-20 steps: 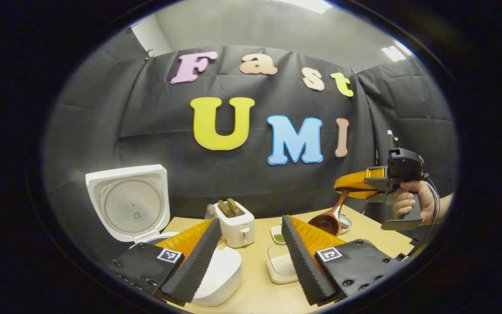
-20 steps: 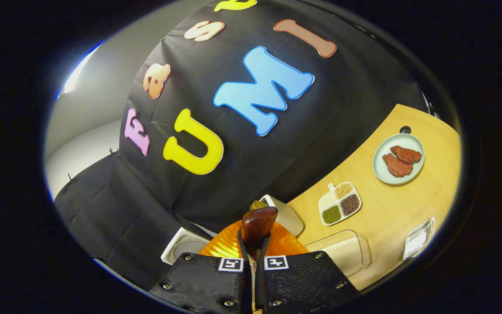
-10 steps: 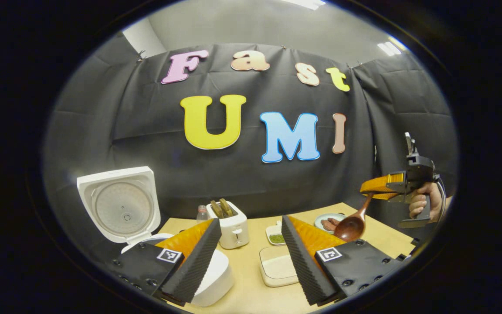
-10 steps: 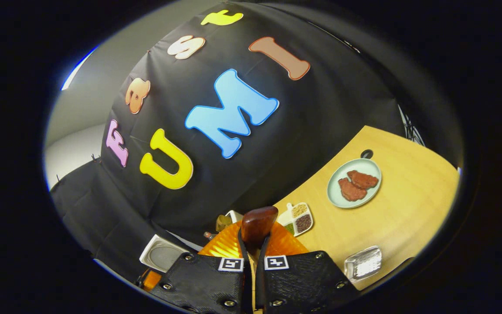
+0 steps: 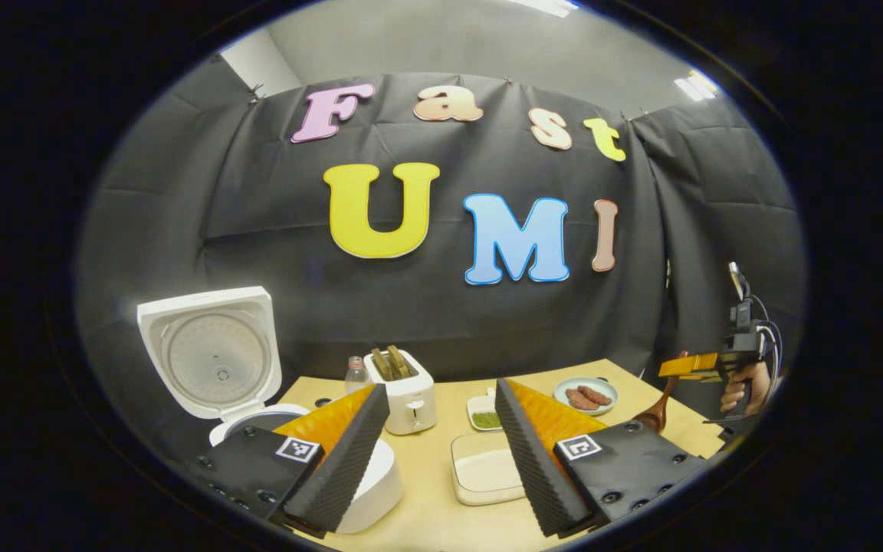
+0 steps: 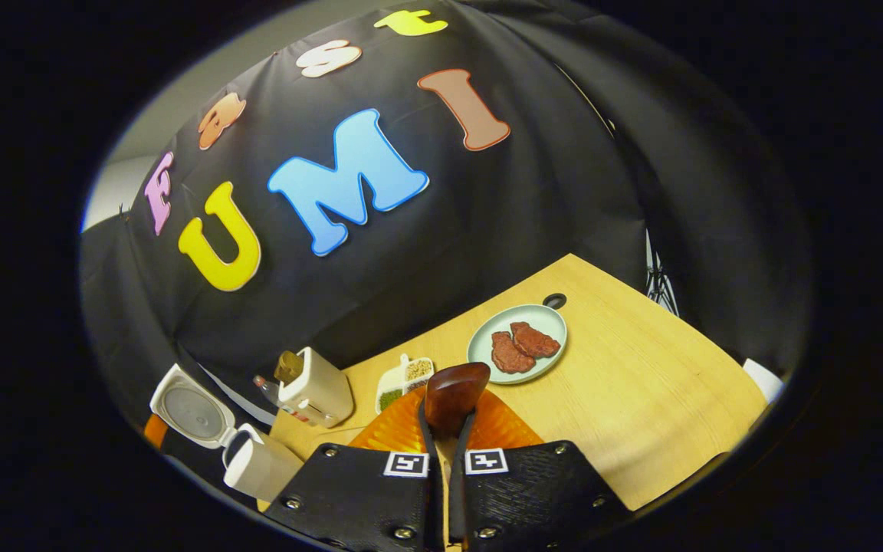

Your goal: Close the left gripper, press the button to open the rice cooker; take a wooden spoon from the chopstick holder with the right hand, scoop a spoonful of rice and pour it into the rice cooker, then put the wooden spoon back into the chopstick holder.

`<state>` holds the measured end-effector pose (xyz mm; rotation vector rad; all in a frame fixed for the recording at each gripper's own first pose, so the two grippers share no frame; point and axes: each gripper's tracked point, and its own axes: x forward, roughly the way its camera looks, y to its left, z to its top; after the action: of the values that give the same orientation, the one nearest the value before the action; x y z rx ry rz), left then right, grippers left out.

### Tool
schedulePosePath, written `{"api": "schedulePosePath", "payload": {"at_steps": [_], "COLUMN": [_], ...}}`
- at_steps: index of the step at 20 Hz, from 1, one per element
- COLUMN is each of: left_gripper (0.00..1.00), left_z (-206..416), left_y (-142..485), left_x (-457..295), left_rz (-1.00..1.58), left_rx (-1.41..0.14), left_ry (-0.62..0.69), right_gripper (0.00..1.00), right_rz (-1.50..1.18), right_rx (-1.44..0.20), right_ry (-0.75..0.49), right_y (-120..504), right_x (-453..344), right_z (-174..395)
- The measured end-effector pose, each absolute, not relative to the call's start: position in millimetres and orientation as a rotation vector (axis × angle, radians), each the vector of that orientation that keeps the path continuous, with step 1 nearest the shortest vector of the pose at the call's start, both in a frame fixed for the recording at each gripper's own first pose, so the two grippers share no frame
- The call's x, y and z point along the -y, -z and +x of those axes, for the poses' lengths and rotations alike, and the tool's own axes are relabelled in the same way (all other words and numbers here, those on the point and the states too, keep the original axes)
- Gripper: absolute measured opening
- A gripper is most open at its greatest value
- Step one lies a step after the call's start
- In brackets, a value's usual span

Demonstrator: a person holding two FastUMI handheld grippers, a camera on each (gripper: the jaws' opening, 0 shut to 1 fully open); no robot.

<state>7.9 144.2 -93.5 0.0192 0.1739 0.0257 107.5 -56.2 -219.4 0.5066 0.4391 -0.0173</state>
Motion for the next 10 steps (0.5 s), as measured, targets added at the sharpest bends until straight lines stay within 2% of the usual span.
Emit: {"api": "schedulePosePath", "payload": {"at_steps": [1, 3, 4, 5, 7, 8, 10], "left_gripper": [0.97, 0.97, 1.0, 0.97, 0.97, 1.0, 0.97], "left_z": [8, 6, 5, 3, 0, 0, 0], "left_y": [95, 95, 95, 96, 96, 96, 99], "left_x": [-144, -144, -143, -145, -149, -150, -154], "left_rz": [0.02, 0.02, 0.02, 0.024, 0.037, 0.034, 0.027], "left_rx": [-0.178, -0.18, -0.182, -0.185, -0.185, -0.186, -0.191], "left_ry": [-0.029, -0.034, -0.036, -0.043, -0.06, -0.063, -0.074], "right_gripper": [0.03, 0.03, 0.03, 0.03, 0.03, 0.03, 0.03], "right_rz": [0.458, 0.414, 0.405, 0.389, 0.333, 0.307, 0.28], "right_rx": [-0.459, -0.488, -0.501, -0.504, -0.516, -0.524, -0.542], "right_ry": [0.022, 0.011, 0.005, -0.005, -0.017, -0.025, -0.048], "right_y": [232, 252, 260, 266, 279, 284, 287], "right_x": [56, 46, 40, 34, 27, 24, 21], "right_z": [108, 108, 110, 111, 112, 112, 107]}}
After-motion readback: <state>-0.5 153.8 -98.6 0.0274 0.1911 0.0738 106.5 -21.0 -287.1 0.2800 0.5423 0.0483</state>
